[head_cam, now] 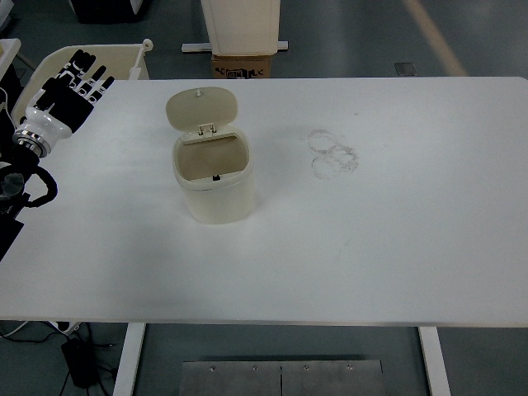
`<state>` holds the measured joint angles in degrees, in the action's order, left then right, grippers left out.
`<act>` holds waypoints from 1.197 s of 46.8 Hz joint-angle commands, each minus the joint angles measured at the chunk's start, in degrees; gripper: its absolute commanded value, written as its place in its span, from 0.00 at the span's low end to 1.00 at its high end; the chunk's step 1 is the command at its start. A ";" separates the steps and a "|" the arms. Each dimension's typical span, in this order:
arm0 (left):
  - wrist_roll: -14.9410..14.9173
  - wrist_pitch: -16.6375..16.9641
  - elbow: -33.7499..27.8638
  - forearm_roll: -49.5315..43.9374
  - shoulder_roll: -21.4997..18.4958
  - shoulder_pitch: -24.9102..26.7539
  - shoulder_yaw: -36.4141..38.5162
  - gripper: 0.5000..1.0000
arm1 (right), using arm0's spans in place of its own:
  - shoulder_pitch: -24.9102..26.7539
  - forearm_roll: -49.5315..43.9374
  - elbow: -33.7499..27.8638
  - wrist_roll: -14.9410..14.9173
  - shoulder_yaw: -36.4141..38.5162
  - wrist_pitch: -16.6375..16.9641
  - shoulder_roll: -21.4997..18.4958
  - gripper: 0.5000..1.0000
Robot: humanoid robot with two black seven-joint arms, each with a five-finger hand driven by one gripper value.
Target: Close trash bin
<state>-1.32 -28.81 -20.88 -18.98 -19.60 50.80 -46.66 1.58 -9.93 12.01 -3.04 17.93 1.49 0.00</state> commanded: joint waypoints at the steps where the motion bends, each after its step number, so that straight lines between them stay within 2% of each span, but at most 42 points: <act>1: 0.00 -0.02 -0.04 0.00 0.00 -0.08 -0.01 1.00 | 0.00 0.00 0.03 -0.04 0.00 0.01 0.00 0.99; 22: -0.52 1.03 -0.83 0.08 -0.44 0.71 0.17 1.00 | 0.00 0.00 0.03 0.05 0.00 0.01 0.00 0.98; 27: -0.79 2.96 -5.57 0.17 -2.10 0.80 0.35 1.00 | 0.00 0.00 0.03 0.05 0.00 0.01 0.00 0.99; 36: -0.97 8.06 -16.21 0.17 -7.99 0.80 0.70 1.00 | 0.00 0.00 0.03 -0.04 0.00 0.01 0.00 0.98; 40: -1.40 8.77 -17.62 0.70 -9.14 1.23 1.05 1.00 | 0.00 0.00 0.03 0.05 0.00 0.01 0.00 0.99; 46: -3.78 8.86 -17.88 4.03 -9.31 2.82 1.93 1.00 | 0.00 0.00 0.03 0.05 0.00 0.01 0.00 0.99; 51: -3.95 8.77 -19.55 8.52 -10.28 3.78 2.63 1.00 | 0.00 0.00 0.03 -0.04 0.00 0.01 0.00 0.98; 56: -4.04 8.86 -23.94 10.37 -12.74 3.87 2.81 1.00 | 0.00 0.00 0.03 -0.04 0.00 0.01 0.00 0.99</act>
<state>-5.29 -20.01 -42.43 -9.20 -31.00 54.59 -43.96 1.57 -9.95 12.01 -3.05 17.93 1.50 0.00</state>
